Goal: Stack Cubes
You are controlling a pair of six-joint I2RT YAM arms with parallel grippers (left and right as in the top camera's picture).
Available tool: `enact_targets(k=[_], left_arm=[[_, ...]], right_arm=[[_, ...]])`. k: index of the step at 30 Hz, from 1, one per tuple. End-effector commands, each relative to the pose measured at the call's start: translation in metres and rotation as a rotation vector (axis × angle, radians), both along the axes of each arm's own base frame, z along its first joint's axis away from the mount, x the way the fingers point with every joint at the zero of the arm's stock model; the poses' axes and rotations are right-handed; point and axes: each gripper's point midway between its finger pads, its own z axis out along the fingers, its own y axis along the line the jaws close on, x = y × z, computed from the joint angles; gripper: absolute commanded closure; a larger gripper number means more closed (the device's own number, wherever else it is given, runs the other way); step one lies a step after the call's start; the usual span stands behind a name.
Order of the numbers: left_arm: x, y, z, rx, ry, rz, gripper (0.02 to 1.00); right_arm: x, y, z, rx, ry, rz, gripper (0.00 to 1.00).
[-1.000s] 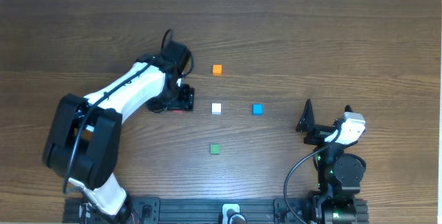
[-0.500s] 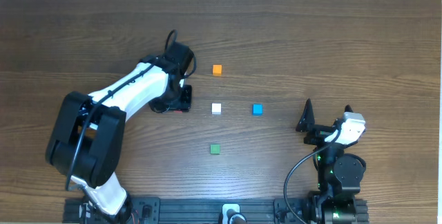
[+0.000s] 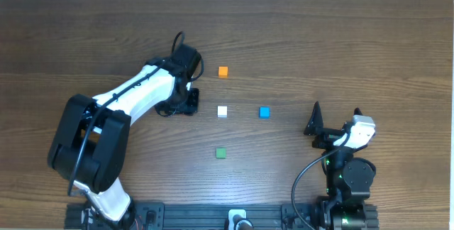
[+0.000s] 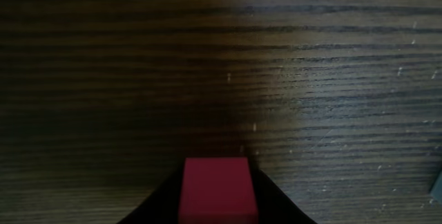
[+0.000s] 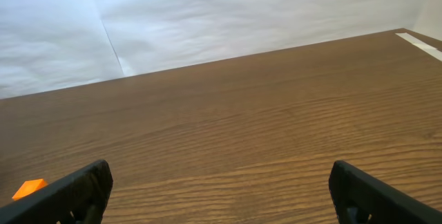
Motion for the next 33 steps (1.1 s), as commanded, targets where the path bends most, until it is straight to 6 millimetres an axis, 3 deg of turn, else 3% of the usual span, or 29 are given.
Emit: enact_targets(k=[1,12,17,28,33], left_arm=[[0.002,-0.001,-0.002,0.005,0.003,0.009,0.713],[0.000,-0.001,0.000,0.002,0.006,0.038,0.884],[0.002,-0.010,0.023,-0.041,-0.027,0.128,0.980],[0.008,-0.076,0.096,-0.064,-0.095,0.212,0.980],[0.002,-0.097,0.096,-0.063,-0.086,0.214,0.980]], right_arm=[[0.000,0.002,-0.002,-0.001,-0.002,0.011,0.009],[0.000,0.002,-0.002,-0.001,-0.002,0.011,0.009],[0.000,0.002,-0.002,-0.001,-0.003,0.011,0.009],[0.000,0.002,-0.002,-0.001,-0.002,0.011,0.007],[0.000,0.002,-0.002,-0.001,-0.002,0.011,0.009]])
